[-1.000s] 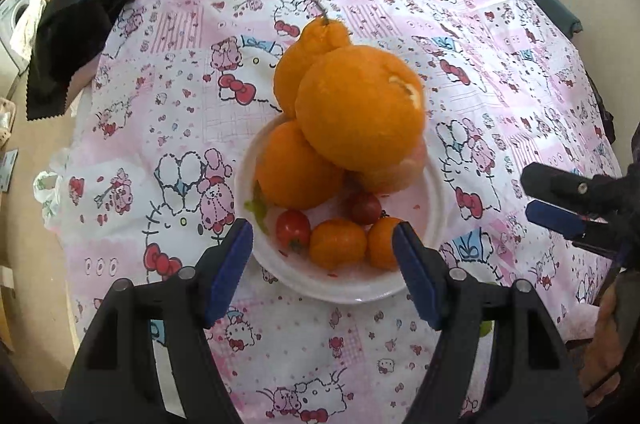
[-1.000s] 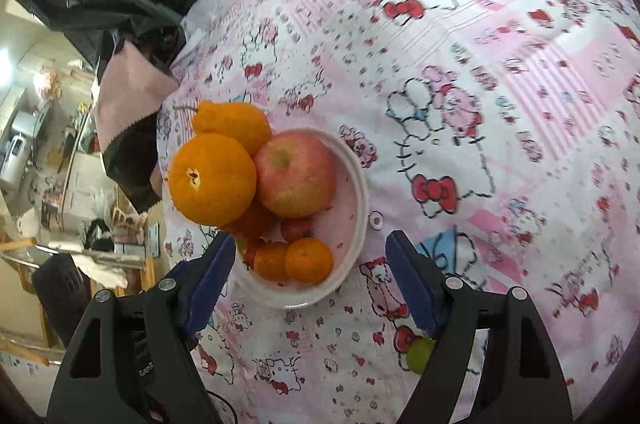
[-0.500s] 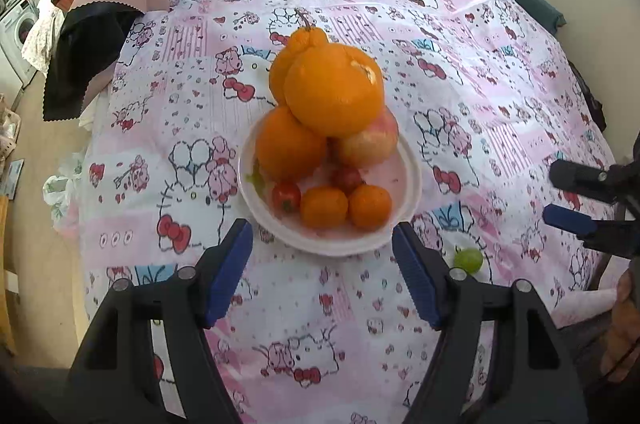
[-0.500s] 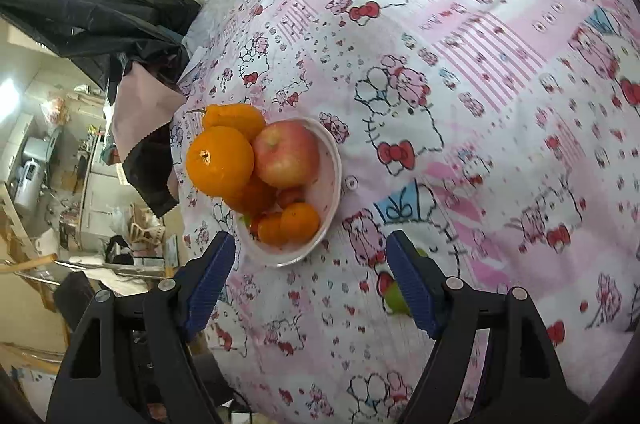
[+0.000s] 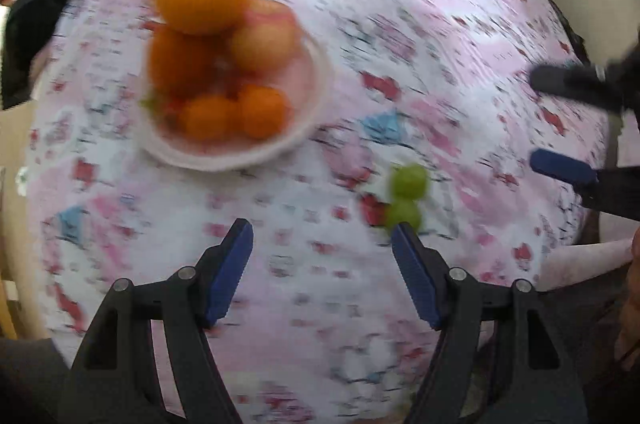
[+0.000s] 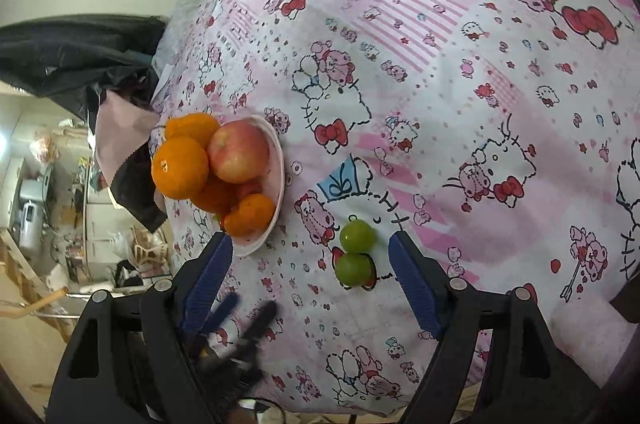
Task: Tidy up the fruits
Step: 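Move the left gripper to a green round fruit and close on it, then hold the green fruit in the left gripper while the right grasps the other green fruit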
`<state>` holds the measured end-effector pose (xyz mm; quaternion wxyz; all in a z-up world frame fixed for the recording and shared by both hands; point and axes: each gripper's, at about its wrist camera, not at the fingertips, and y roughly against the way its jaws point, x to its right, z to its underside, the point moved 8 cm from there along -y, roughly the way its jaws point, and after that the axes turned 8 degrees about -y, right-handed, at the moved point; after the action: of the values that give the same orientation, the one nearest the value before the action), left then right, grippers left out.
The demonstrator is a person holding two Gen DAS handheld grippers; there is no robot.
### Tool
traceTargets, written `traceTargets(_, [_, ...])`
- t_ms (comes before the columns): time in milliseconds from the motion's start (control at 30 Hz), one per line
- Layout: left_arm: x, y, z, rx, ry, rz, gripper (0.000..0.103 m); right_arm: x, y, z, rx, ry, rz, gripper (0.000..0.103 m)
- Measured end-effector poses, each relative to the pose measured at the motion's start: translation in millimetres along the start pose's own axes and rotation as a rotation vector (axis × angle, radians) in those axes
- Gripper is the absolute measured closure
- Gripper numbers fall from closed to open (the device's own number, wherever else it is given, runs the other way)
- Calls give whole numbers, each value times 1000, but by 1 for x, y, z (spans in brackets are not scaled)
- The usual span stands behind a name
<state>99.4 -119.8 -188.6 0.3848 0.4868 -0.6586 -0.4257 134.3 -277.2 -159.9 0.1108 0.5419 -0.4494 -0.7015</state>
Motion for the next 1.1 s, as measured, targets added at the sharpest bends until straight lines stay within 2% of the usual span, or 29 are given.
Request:
traceTargets(67, [26, -15, -1, -26, -29, 37, 35, 0, 3, -3, 6, -19, -18, 20])
traceTargets(100, [35, -23, -1, -43, -52, 51, 40, 0, 3, -4, 7, -27, -27, 20])
traceTargets(167, [47, -37, 0, -78, -85, 45, 46, -1, 4, -5, 2, -32, -38, 18])
traceTargets(333, [63, -61, -2, -115, -130, 15, 49, 1, 3, -8, -2, -39, -39, 18])
traceTargets(400, [67, -68, -3, -128, -145, 11, 63, 1, 3, -9, -3, -39, -39, 18])
traceTargets(500, [66, -75, -3, -148, -154, -10, 75, 0, 1, -8, -11, -32, -36, 18])
traceTargets(800, [49, -54, 3, -143, -144, -4, 76, -8, -5, -8, -11, 6, -14, 18])
traceTargets(967, [31, -21, -1, -102, -133, -6, 76, -9, -7, -7, -9, 15, 0, 18])
traceTargets(1100, [1, 9, -9, -56, -84, -18, 76, -8, -10, -6, -6, 19, 18, 18])
